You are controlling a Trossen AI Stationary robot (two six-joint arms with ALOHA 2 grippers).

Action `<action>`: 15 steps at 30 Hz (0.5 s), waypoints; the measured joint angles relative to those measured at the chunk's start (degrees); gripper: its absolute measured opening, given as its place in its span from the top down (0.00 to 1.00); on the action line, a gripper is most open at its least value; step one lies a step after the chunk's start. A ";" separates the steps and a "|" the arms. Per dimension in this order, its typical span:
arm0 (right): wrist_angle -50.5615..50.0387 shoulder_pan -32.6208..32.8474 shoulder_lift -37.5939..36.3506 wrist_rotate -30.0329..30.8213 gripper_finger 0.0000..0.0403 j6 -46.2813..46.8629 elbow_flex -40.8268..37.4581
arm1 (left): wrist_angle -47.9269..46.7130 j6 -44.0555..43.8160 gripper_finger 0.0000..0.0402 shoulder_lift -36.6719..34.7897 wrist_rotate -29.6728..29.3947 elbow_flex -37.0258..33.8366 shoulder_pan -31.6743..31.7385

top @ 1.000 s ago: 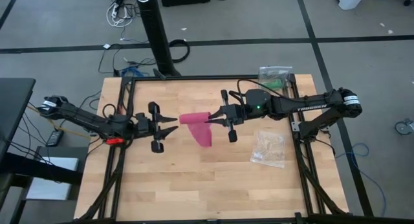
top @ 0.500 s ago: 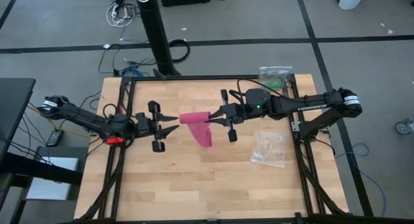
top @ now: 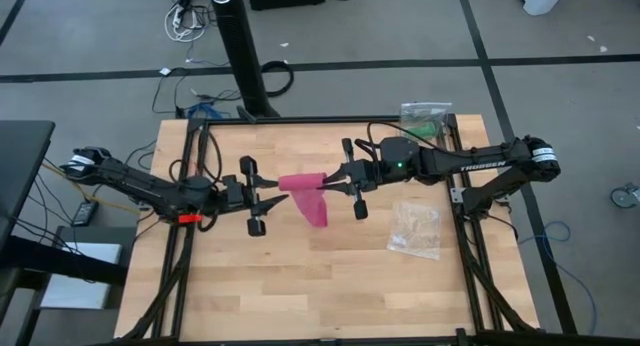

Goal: Roll bandage
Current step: Roll the pink bandage

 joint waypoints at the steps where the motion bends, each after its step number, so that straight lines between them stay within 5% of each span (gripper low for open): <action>1: -0.23 0.00 -0.01 -0.04 0.97 0.01 0.00 | -0.45 0.02 0.66 0.03 0.06 0.18 0.00; 15: -1.31 -0.02 -0.06 -0.28 0.95 -0.08 0.02 | -0.64 -0.03 0.95 0.03 4.50 0.36 1.17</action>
